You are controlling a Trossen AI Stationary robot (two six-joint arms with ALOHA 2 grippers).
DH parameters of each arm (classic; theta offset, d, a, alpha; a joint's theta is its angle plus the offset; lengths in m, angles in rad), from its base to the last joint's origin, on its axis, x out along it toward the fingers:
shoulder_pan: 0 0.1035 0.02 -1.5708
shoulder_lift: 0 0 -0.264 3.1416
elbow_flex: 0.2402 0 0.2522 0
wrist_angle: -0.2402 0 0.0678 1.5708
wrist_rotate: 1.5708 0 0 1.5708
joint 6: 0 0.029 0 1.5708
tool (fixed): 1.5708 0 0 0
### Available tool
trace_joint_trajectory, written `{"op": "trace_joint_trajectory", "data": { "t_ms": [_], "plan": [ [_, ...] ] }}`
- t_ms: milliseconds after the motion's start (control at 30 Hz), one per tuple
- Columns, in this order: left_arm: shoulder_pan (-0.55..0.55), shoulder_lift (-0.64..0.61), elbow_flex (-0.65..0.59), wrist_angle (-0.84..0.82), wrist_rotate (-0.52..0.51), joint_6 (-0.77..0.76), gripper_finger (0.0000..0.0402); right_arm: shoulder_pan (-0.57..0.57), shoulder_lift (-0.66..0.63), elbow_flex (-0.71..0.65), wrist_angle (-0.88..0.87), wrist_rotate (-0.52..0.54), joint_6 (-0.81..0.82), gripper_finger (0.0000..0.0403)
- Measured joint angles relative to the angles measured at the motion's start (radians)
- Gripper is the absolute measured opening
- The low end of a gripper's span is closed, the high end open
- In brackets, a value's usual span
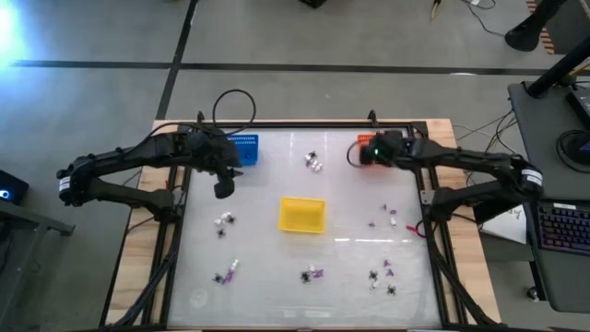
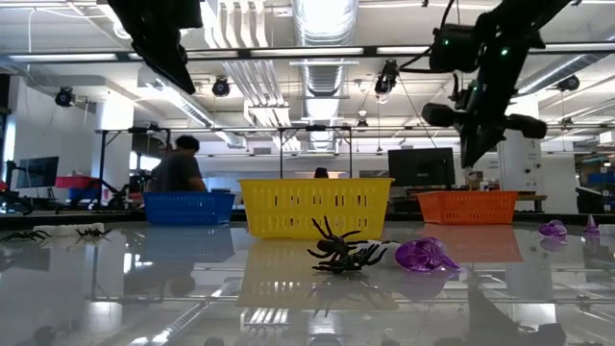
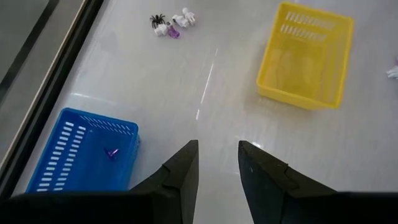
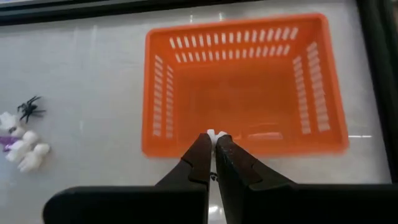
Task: Sort Halloween decoration
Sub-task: Put the white skeleton toy into the orange bin
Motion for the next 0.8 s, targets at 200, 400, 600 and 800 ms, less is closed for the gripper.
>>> {"op": "trace_joint_trajectory", "data": {
  "t_ms": [200,400,600,800],
  "plan": [
    [0.000,0.006,0.000,-0.005,-0.065,-0.033,0.0096,-0.138,0.069,0.000,0.101,-0.111,-0.151,0.0009],
    [0.007,0.005,0.000,-0.006,-0.079,-0.050,0.0096,-0.187,0.139,0.000,0.129,-0.164,-0.220,0.0009],
    [0.011,0.005,0.000,-0.006,-0.110,-0.053,0.0096,-0.213,0.180,0.000,0.147,-0.165,-0.251,0.0009],
    [0.011,0.005,0.000,-0.006,-0.133,-0.057,0.0096,-0.225,0.179,0.000,0.184,-0.165,-0.270,0.0009]
  ]
}}
